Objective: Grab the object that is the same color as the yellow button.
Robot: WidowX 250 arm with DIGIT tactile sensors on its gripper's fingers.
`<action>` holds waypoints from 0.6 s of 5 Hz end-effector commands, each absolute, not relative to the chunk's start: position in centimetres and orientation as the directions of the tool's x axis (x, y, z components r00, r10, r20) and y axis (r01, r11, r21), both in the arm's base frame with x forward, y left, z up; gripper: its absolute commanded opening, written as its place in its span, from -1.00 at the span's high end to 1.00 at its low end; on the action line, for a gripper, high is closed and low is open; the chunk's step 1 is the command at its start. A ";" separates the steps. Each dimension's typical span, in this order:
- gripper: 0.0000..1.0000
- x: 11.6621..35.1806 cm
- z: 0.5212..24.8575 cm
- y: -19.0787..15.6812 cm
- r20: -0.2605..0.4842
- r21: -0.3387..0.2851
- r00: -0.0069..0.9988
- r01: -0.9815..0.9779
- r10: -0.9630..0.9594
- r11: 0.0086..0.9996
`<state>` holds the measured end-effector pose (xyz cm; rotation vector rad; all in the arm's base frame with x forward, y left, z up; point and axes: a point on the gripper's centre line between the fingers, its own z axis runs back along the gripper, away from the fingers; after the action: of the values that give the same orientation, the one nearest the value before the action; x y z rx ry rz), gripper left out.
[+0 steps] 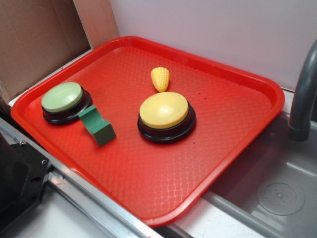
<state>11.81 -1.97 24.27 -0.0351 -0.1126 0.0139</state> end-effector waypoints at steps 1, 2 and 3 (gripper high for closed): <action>-1.00 11.8 24.3 -2.0 0.112 -0.036 0.994 -0.012 0.016 0.999; -1.00 14.2 22.8 -1.8 0.120 -0.032 0.984 -0.125 0.128 0.992; -1.00 16.7 21.0 -1.5 0.151 -0.049 0.960 -0.233 0.237 0.971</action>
<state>16.50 -1.68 20.46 -0.0278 -0.1340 0.2451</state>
